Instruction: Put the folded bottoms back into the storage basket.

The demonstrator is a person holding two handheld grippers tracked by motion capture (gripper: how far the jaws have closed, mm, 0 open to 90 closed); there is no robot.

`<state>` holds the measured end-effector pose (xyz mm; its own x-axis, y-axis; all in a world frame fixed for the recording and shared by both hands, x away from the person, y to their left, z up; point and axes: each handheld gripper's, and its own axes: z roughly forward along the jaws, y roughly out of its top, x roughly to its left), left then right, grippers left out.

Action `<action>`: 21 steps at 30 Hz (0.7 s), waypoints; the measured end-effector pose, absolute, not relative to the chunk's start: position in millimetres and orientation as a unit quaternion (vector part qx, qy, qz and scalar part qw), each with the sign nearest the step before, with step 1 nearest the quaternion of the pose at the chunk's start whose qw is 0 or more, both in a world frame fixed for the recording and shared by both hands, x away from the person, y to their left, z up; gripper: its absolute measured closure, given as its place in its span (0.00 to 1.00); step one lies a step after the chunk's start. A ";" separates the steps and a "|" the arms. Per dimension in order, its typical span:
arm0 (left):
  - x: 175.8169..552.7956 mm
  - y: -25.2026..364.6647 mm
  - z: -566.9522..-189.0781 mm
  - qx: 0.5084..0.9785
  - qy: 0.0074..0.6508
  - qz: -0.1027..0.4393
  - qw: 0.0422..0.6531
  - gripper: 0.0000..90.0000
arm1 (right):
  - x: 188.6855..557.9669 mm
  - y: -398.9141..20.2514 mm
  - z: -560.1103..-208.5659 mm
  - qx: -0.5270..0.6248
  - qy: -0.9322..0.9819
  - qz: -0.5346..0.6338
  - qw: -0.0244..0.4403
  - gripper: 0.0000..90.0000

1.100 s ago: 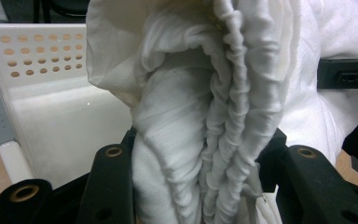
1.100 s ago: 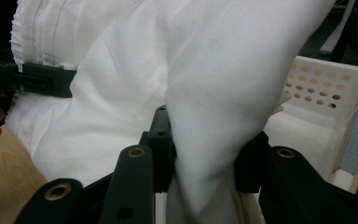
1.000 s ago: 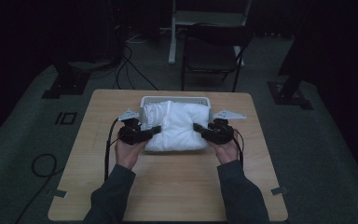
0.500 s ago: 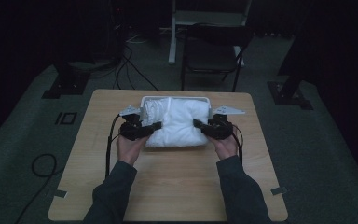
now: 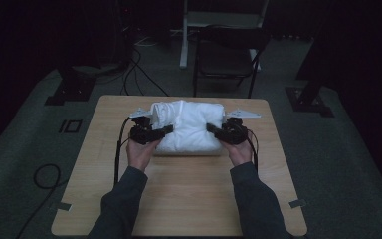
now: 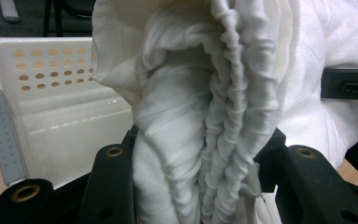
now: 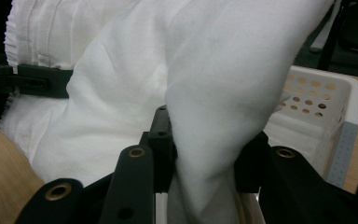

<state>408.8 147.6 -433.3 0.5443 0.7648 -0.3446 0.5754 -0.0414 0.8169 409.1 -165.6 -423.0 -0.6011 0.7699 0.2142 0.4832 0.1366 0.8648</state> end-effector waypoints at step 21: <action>427.9 150.4 -434.3 0.712 0.482 0.098 0.502 0.61 | 426.8 -158.0 -426.5 0.434 0.740 0.494 0.144 0.74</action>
